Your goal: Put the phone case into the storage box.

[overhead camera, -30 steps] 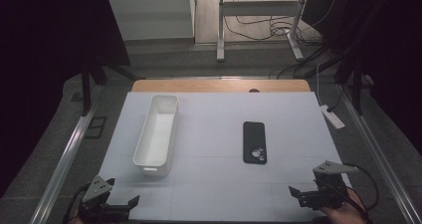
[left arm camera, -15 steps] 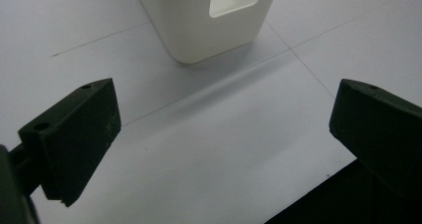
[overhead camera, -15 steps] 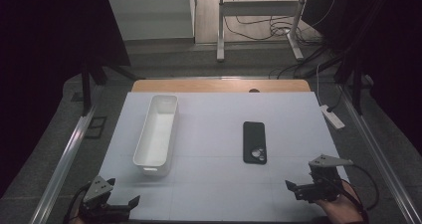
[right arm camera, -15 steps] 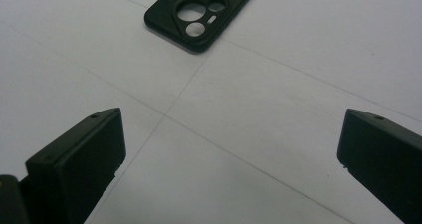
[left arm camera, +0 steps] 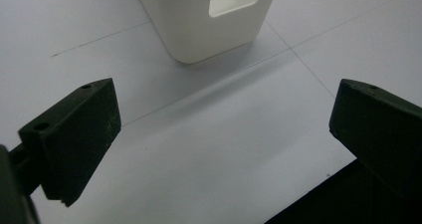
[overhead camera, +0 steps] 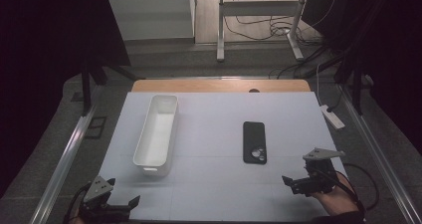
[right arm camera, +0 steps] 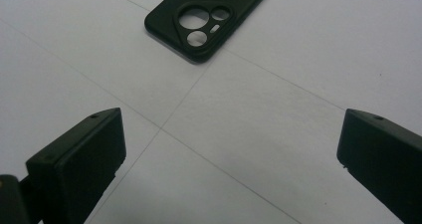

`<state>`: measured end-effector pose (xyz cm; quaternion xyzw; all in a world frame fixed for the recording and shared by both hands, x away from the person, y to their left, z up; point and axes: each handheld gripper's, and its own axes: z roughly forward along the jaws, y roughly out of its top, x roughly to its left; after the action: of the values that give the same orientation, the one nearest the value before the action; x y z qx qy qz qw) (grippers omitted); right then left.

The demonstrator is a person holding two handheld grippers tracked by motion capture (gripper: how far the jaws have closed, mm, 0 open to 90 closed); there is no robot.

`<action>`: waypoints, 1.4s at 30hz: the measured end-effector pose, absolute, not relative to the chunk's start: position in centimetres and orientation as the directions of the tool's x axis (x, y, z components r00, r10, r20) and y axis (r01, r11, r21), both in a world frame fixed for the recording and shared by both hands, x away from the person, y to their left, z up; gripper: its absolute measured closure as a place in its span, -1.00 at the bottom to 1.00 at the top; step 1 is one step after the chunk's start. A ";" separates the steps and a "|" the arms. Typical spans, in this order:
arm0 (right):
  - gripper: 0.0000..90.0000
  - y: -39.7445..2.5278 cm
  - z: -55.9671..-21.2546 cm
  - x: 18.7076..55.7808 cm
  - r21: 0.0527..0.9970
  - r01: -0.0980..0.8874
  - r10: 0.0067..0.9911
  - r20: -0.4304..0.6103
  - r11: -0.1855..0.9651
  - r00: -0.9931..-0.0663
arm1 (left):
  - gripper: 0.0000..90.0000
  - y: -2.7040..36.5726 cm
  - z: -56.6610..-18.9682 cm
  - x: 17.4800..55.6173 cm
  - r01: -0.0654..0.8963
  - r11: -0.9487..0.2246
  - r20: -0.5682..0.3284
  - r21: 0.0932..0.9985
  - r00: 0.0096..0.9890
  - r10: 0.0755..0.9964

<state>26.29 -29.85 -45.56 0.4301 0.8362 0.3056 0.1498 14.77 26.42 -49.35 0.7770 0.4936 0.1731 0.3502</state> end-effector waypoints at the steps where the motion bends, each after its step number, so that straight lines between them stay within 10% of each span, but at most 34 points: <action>1: -1.00 -29.8 -45.5 26.4 0.640 0.628 0.810 0.014 0.443 -0.586 | -0.99 26.4 -49.3 14.8 0.646 -0.266 -0.078 0.715 0.452 0.888; 42: -1.00 -27.1 -44.9 32.0 0.628 0.608 0.760 0.039 0.486 -0.648 | -0.98 26.3 -49.4 14.8 0.647 -0.278 -0.071 0.710 0.459 0.886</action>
<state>31.96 -27.14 -44.89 0.4008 0.8532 0.3103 0.1230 14.83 26.32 -49.38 0.7806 0.4908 0.1722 0.3466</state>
